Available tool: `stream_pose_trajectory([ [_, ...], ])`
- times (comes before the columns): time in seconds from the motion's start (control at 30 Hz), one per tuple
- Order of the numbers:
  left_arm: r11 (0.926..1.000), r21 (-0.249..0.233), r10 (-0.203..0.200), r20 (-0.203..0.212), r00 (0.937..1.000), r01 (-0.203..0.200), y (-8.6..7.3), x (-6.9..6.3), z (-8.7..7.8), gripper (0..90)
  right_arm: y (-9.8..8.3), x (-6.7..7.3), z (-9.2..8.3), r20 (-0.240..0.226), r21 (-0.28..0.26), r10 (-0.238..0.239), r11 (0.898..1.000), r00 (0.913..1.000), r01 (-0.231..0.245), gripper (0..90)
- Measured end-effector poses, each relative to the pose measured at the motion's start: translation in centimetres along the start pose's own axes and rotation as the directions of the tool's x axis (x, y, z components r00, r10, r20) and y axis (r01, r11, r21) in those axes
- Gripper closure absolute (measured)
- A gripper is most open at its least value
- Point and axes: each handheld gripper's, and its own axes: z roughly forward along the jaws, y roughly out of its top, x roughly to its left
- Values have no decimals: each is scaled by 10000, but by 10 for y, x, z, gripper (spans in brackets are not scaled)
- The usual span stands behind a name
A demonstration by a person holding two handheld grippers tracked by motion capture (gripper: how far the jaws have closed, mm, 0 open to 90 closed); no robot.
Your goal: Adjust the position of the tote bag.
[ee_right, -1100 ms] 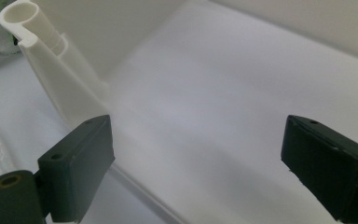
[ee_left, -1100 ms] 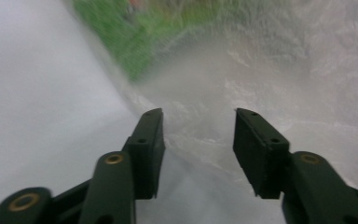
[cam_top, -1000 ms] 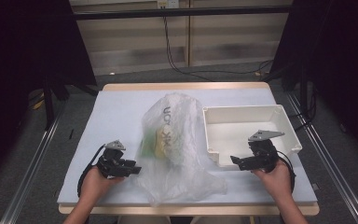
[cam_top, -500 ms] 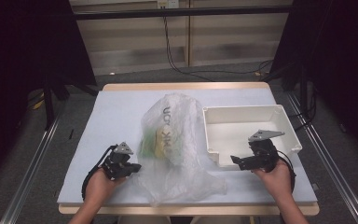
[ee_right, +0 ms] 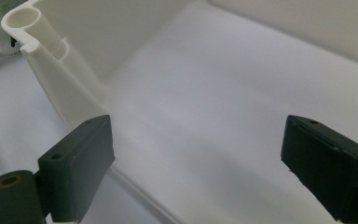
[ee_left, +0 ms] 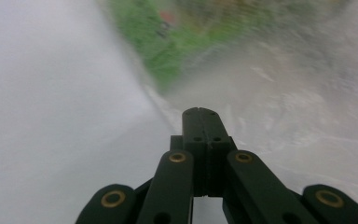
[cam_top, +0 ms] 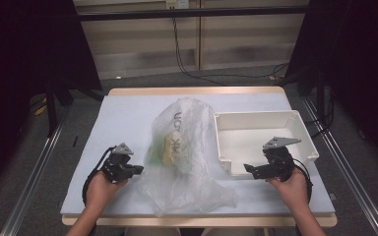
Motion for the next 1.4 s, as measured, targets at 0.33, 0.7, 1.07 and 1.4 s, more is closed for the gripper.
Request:
stream_pose_trajectory([
  [0.33,9966,-641,544,430,9976,-516,-8,-15,9,517,0,2,2,-81,126,3,9999,10000,-2,91],
  [0.7,9983,10,574,-630,9964,-574,2,-19,20,517,-1,2,2,-62,130,41,9999,10000,-40,91],
  [1.07,9985,230,519,-548,9971,-507,5,-25,20,803,0,1,1,-50,124,-32,9999,10000,33,90],
  [1.4,9985,247,-504,346,9981,496,6,-8,16,900,0,3,1,-77,73,-43,10000,10000,43,90],
])
